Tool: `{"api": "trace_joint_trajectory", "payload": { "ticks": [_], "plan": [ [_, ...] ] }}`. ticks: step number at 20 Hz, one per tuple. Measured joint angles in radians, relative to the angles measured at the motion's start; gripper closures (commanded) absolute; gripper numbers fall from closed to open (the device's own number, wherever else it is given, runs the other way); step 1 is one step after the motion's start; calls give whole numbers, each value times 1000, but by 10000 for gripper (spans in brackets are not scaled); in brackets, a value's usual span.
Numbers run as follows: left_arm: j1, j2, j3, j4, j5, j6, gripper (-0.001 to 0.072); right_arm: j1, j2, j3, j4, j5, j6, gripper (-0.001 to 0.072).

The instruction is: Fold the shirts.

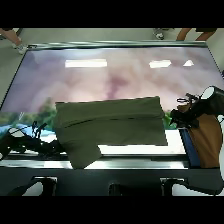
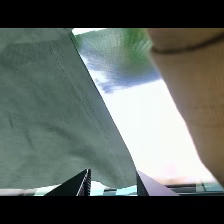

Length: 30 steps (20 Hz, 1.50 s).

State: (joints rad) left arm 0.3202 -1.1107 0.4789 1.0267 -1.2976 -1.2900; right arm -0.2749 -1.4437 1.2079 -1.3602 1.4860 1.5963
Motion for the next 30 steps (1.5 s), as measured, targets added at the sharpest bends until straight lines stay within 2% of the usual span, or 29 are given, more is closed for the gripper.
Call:
{"api": "trace_joint_trajectory", "payload": {
  "ticks": [2,5,6,8,11,17,24,25,26,27,28,30],
  "plan": [
    [-17,13,-31,-39,31,2,279,-2,3,-7,6,-1,-7,332],
    [-56,23,-52,-65,94,-6,373,-2,6,-15,10,0,-11,330],
    [-71,24,-56,-71,115,-11,509,-2,10,-23,11,2,-12,328],
    [-97,24,-63,-65,159,-16,658,-2,27,-57,13,-1,-14,234],
    [-123,25,-66,-69,181,-20,671,-2,72,-146,23,-18,-18,196],
    [-138,29,-68,-69,192,-21,671,-2,117,-286,25,-111,-51,197],
    [-140,29,-68,-65,192,-19,671,-2,65,-346,42,-167,-60,197],
    [-140,29,-68,-65,191,-18,671,-2,58,-349,57,-165,-59,210],
    [-140,29,-68,-64,191,-18,671,-4,50,-352,67,-161,-54,296],
    [-140,29,-68,-64,191,-18,671,-4,42,-357,74,-161,-52,502],
    [-140,29,-68,-64,191,-18,671,-3,32,-360,89,-162,-48,666],
    [-140,29,-63,-60,190,-18,673,-2,26,-364,103,-172,-45,671]
  ]
}}
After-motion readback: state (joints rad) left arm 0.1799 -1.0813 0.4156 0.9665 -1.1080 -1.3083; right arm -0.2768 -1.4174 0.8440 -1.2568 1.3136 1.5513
